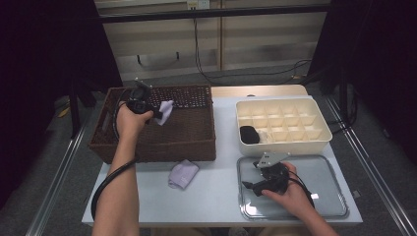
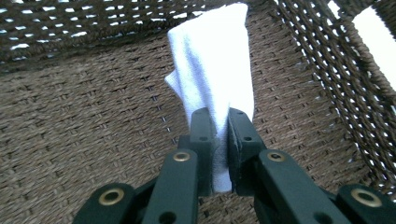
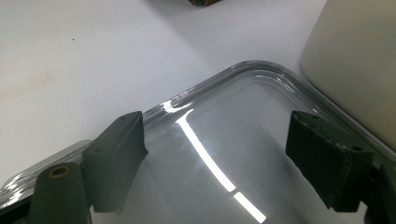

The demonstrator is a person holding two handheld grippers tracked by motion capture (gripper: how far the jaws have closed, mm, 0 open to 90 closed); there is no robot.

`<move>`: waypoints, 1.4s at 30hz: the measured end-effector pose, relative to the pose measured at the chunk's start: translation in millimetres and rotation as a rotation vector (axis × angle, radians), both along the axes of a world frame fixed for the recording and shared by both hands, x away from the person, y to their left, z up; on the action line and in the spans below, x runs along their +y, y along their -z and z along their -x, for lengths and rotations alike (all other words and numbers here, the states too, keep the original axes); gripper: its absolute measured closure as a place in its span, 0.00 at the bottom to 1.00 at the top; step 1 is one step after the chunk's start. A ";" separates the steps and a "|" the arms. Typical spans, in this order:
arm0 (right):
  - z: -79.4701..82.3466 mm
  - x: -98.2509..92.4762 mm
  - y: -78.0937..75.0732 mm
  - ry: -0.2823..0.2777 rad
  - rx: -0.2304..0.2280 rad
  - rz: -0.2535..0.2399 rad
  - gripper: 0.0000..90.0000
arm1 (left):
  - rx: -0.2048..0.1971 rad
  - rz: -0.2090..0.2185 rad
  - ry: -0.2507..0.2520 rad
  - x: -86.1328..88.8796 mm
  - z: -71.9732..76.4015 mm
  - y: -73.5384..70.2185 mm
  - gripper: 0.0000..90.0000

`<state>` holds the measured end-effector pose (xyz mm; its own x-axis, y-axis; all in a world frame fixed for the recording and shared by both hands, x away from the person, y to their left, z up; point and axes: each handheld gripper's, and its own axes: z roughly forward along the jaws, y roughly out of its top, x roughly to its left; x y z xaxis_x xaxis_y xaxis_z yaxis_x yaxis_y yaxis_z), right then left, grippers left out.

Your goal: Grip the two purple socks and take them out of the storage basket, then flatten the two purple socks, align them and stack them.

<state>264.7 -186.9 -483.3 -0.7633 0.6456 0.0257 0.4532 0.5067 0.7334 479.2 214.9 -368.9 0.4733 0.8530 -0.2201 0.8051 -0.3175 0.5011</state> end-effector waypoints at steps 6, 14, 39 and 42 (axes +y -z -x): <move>-0.1 -0.1 0.0 -0.002 -0.002 0.000 0.21 | -0.008 0.007 0.007 1.0 5.0 -9.1 0.91; -0.1 0.0 0.1 -0.002 -0.004 0.000 0.21 | -0.003 -0.004 0.047 -2.2 9.3 -13.0 0.91; -0.1 -0.2 0.1 -0.006 -0.006 0.003 0.22 | -0.013 0.039 0.121 -16.2 34.3 -29.7 0.91; -0.2 -0.2 0.1 -0.006 -0.005 0.003 0.21 | -0.010 0.034 0.127 -15.3 36.5 -28.5 0.91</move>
<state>264.9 -187.1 -483.4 -0.7672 0.6411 0.0200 0.4464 0.5113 0.7344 442.7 199.6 -340.4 0.5796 0.7780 -0.2425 0.7542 -0.3994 0.5212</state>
